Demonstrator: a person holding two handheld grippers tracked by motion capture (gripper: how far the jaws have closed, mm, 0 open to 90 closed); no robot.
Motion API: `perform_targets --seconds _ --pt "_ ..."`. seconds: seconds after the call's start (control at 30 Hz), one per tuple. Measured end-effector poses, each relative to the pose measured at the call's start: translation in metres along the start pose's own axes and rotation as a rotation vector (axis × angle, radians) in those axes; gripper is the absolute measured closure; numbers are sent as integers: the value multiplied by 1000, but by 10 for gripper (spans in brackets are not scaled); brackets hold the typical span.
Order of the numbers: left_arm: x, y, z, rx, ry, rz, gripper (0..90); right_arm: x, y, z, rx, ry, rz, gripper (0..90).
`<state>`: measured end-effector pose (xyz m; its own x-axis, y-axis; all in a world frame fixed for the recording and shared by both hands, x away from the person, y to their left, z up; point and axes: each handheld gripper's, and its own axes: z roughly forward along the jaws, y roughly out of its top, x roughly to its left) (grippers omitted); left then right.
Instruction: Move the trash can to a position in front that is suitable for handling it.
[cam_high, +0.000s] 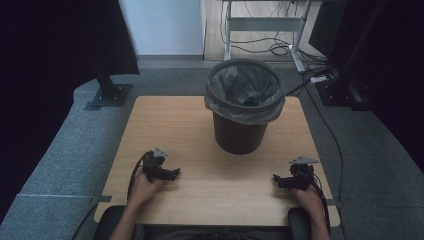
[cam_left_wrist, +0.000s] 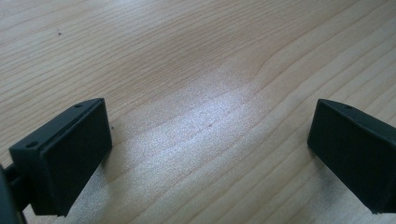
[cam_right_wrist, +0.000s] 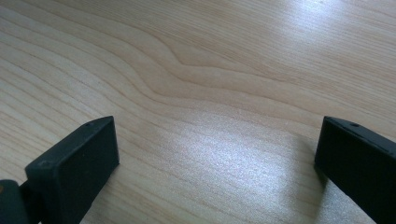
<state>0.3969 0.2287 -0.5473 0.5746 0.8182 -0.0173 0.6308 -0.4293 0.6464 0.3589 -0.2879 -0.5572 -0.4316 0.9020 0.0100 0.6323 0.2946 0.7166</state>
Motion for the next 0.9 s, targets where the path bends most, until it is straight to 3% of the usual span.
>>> perform_targets --seconds 0.23,0.37,0.5,0.63,0.77,0.9 --pt "-2 1 0 7 1 -2 0 0 -1 -1 -1 12 -10 0" --pt "-2 1 -3 40 -13 11 0 -4 0 -5 -1 15 -6 98" --pt "-2 3 -5 46 -32 6 17 -5 2 -7 -11 25 9 98" --pt "0 6 -8 31 -99 -16 50 -4 8 -8 -18 48 17 65" --pt "0 15 -13 3 -98 26 34 -4 19 -8 -3 74 56 10" --pt "1 25 -14 -17 -121 18 33 -1 32 -9 -16 88 43 0"
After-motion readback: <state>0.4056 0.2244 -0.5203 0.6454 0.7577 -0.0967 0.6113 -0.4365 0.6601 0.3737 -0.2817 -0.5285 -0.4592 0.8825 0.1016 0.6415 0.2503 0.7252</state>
